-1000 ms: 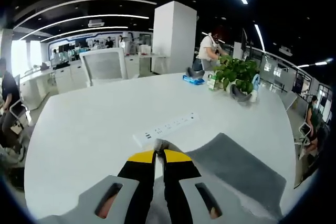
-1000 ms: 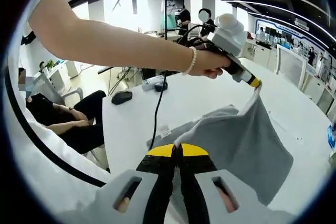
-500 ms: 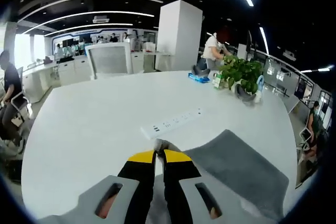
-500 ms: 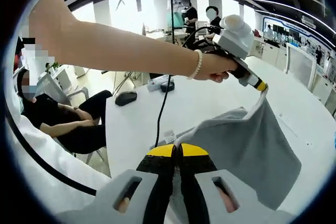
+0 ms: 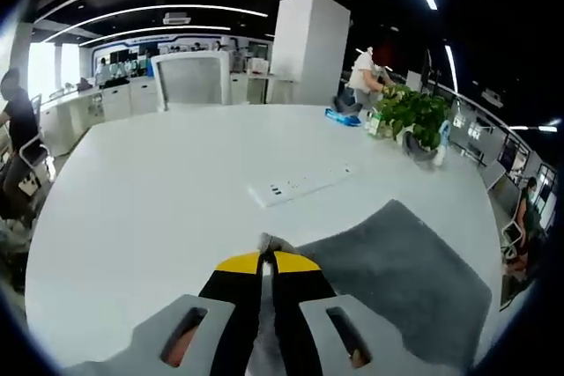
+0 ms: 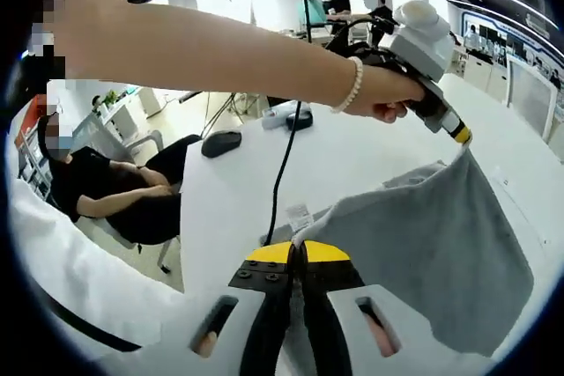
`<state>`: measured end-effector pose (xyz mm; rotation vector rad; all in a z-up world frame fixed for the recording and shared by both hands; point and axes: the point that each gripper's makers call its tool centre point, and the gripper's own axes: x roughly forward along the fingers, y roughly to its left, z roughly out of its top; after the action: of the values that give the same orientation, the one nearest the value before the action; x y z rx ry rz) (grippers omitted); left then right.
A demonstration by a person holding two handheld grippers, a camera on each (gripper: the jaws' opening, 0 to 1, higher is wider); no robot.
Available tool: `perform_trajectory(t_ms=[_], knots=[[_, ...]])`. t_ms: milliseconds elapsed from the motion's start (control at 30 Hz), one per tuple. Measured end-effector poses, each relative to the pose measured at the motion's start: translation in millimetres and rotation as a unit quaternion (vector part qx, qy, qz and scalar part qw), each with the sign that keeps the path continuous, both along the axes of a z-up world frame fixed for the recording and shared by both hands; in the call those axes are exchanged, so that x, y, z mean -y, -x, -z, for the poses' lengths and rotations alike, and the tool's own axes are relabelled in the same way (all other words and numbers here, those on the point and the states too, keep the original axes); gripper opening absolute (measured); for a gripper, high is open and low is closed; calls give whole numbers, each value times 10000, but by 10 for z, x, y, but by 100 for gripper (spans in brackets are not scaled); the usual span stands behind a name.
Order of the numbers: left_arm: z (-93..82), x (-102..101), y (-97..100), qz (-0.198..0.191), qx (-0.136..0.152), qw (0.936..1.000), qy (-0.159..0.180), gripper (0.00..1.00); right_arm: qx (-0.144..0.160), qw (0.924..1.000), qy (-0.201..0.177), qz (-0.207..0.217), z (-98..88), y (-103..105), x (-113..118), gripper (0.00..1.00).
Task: Fold the towel on the table until its edges align and the towel forms a compact rectangular stack.
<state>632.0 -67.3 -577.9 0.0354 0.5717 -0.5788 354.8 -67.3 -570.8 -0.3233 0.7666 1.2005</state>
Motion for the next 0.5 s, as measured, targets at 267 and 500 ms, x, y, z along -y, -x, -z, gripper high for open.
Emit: perform_trajectory(t_ms=[267, 500], knots=[[218, -79, -32, -79, -210, 9997, 51, 4, -603, 9981, -140, -61, 165, 23, -132, 0], [357, -153, 4, -140, -281, 9995, -4, 1, -704, 9972, -53, -243, 327, 77, -180, 0]])
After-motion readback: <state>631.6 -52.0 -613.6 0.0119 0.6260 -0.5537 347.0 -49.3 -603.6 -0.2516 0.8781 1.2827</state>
